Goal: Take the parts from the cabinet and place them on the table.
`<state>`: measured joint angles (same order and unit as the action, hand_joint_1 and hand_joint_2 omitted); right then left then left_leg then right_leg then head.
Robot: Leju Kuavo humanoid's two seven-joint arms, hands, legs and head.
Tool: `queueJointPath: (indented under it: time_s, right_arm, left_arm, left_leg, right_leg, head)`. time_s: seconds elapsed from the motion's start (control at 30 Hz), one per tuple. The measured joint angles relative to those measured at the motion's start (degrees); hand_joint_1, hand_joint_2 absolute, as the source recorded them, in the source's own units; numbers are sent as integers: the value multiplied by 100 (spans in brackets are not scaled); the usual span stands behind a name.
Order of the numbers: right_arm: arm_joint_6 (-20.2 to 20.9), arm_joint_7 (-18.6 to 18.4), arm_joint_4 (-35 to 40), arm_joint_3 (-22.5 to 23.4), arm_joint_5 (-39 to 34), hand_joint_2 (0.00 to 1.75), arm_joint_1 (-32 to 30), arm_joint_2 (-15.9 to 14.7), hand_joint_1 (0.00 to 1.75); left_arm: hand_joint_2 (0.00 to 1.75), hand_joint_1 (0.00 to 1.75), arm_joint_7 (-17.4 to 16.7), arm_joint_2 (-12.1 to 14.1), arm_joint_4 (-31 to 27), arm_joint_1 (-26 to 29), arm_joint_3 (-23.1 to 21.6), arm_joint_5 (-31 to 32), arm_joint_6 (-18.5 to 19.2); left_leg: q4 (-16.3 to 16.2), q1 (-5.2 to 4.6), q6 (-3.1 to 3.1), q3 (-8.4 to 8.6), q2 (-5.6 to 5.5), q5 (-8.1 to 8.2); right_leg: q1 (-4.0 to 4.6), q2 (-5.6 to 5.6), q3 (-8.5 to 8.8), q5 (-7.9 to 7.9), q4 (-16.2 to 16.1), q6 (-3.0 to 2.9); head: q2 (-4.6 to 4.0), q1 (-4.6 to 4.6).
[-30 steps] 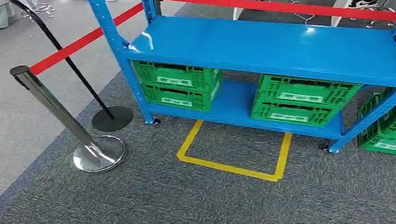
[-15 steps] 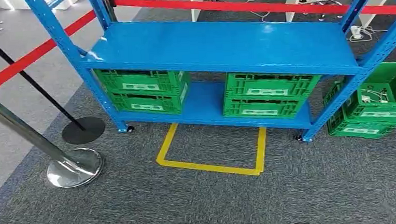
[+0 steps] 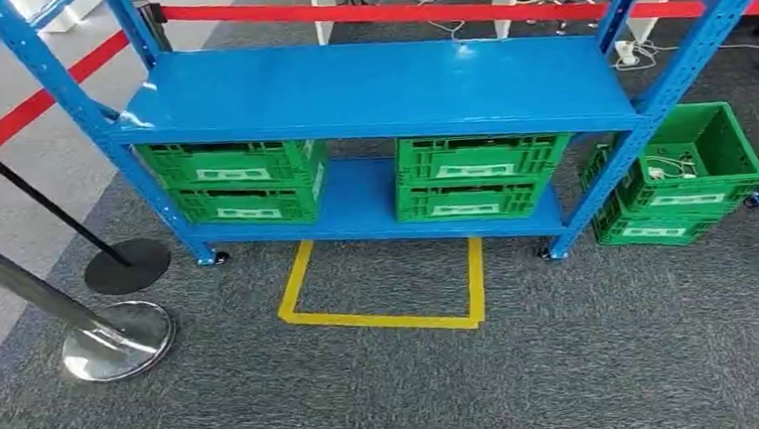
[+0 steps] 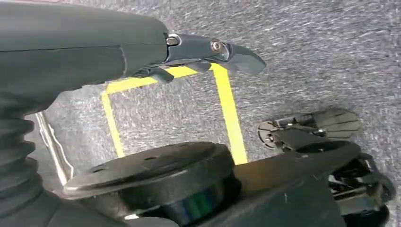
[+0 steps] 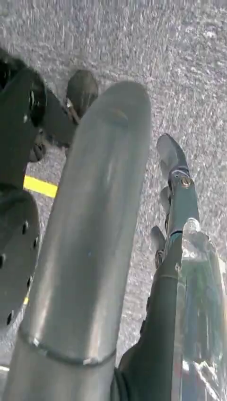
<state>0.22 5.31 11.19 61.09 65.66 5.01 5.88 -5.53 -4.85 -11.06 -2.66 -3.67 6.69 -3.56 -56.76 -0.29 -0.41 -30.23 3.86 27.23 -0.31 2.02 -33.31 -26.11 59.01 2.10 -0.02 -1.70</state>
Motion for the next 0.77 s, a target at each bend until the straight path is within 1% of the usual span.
queueJointPath:
  time_s: [0.07, 0.1, 0.13, 0.17, 0.2, 0.23, 0.27, 0.3, 0.33, 0.37, 0.4, 0.43, 0.47, 0.5, 0.53, 0.57, 0.6, 0.63, 0.67, 0.7, 0.73, 0.77]
  right_arm:
    - [2, -4, 0, 0, 2, 0, -25, 0, 0]
    - [0, -18, 0, 0, 7, 0, -24, 0, 0]
    - [-7, -24, 0, 0, 11, 0, -21, 0, 0]
    - [-9, -28, 0, 0, 17, 0, 4, 0, 0]
    - [-17, -33, 0, 0, 18, 0, 27, 2, 0]
    - [-15, -33, 0, 0, 17, 0, 28, 2, 0]
    - [-15, -37, 0, 0, 18, 0, 19, 2, 0]
    - [-15, -42, 0, 0, 17, 0, 10, 2, 0]
    - [-13, -44, -2, 0, 17, 0, 5, 2, 0]
    - [-13, -44, -2, 0, 18, 0, 5, 9, 0]
    - [-15, -44, -2, 0, 18, 0, 7, 15, 0]
    - [-15, -42, -2, 0, 18, 0, 8, 18, 0]
    - [-15, -42, 0, 0, 20, 0, 23, 18, 0]
    - [-15, -42, 0, 0, 20, 0, 26, 18, 0]
    - [-15, -42, -2, 0, 20, 0, 10, 17, 0]
    - [-15, -42, -2, 0, 20, 0, -12, 18, 0]
    - [-15, -44, 0, 0, 20, 0, -24, 15, 0]
    - [-17, -44, -2, 0, 20, 0, -35, 15, 0]
    - [-15, -44, -2, 0, 20, 0, -17, 17, 0]
    - [-15, -44, -2, -2, 20, 0, 7, 20, 0]
    - [-13, -44, -2, -2, 20, 0, 26, 22, 0]
    - [-15, -44, -2, -2, 20, 0, 24, 22, 0]
  left_arm:
    - [175, 0, -4, -2, 0, -13, 0, 28, -2]
    - [175, 0, -9, -2, -2, -24, 0, 39, -2]
    - [175, 0, -9, -2, 0, -29, 0, 46, -2]
    - [175, 0, -11, -2, 0, -25, 0, 50, -2]
    - [175, 0, -22, 2, 0, -26, 0, 48, -2]
    - [175, 0, -24, 4, 0, -25, 2, 41, -2]
    - [175, 0, -24, 7, 0, -45, 2, 39, 0]
    - [175, 0, -24, 7, 0, -63, 2, 41, 2]
    - [175, 0, -26, 7, 0, -64, 2, 41, 2]
    - [175, 0, -26, 7, 0, -62, 2, 44, 4]
    - [175, 0, -33, 11, 0, -56, 2, 44, 6]
    - [175, 0, -37, 11, 0, -43, 2, 48, 7]
    - [175, 0, -39, 11, 7, -36, 2, 50, 11]
    - [175, 0, -39, 11, 7, -45, 2, 50, 13]
    - [175, 0, -39, 9, 7, -48, 2, 50, 15]
    - [175, 0, -44, 11, 7, -39, 2, 48, 13]
    - [175, 0, -44, 11, 7, -43, 2, 50, 15]
    - [175, 0, -44, 13, 7, -51, 2, 50, 13]
    - [175, 0, -44, 4, 7, -46, 2, 50, 13]
    - [175, 0, -44, 4, 7, -34, 2, 50, 15]
    - [175, 0, -44, 9, 7, -22, 2, 50, 13]
    - [175, 0, -44, 13, 7, -9, 2, 50, 13]
  left_leg:
    - [27, 16, -52, 20, 68, -15]
    - [12, 33, -111, 13, 20, 26]
    - [-99, 38, -139, -22, -154, 129]
    - [-435, 43, -156, -172, -254, 345]
    - [-944, 50, -170, -414, -302, 598]
    - [-1403, 49, -177, -641, -323, 783]
    - [-1717, 48, -179, -804, -332, 860]
    - [-1762, 49, -176, -834, -332, 787]
    - [-1556, 51, -167, -744, -335, 584]
    - [-1132, 55, -151, -548, -348, 309]
    - [-604, 64, -138, -295, -430, 38]
    - [-197, 95, -133, -110, -687, -105]
    - [-8, 122, -116, -47, -851, -29]
    - [-17, 115, -104, -71, -804, -15]
    - [-11, 99, -75, -80, -775, -13]
    - [-9, 81, -34, -77, -731, -28]
    - [48, 118, 29, -63, -655, -70]
    - [62, 118, 58, -49, -588, -83]
    - [62, 115, 99, -49, -539, -75]
    - [61, 99, 107, -49, -470, -73]
    - [61, 82, 120, -47, -380, -65]
    - [59, 72, 125, -47, -309, -61]
  right_leg:
    - [27, -86, -31, 7, 4, -60]
    - [-23, -132, -11, 43, -37, -115]
    - [-31, -172, -17, 49, -38, -137]
    - [-37, -214, -29, 54, -38, -177]
    - [-37, -276, -41, 57, -38, -189]
    - [-36, -328, -50, 59, -38, -194]
    - [-34, -375, -52, 59, -38, -193]
    - [-34, -425, -48, 61, -38, -191]
    - [-37, -493, -45, 65, -36, -185]
    - [-45, -570, -40, 73, -36, -172]
    - [-54, -643, -37, 82, -36, -155]
    - [-59, -697, -50, 92, -36, -130]
    - [-17, -748, -94, 93, 7, -90]
    - [-36, -796, -134, 123, -19, -49]
    - [-52, -843, -146, 149, -52, -5]
    - [-71, -893, -145, 177, -88, 41]
    - [-71, -922, -212, 179, -87, 81]
    - [-51, -642, -240, 116, 14, 88]
    - [-35, -428, -366, -58, 280, 99]
    - [-38, -315, -578, -293, 734, 120]
    - [-45, -257, -827, -517, 1261, 129]
    - [-45, -238, -999, -643, 1641, 138]
  head:
    - [0, -9]
    - [0, -11]
    - [0, 17]
    - [0, 22]
    - [0, 35]
    - [0, 30]
    - [0, 33]
    - [0, 26]
    - [0, 30]
    - [0, 33]
    - [0, 33]
    - [0, 35]
    - [0, 41]
    - [0, 28]
    - [0, 41]
    - [0, 30]
    - [0, 41]
    - [0, 13]
    - [0, -40]
    - [0, -44]
    - [0, -39]
    - [0, -40]
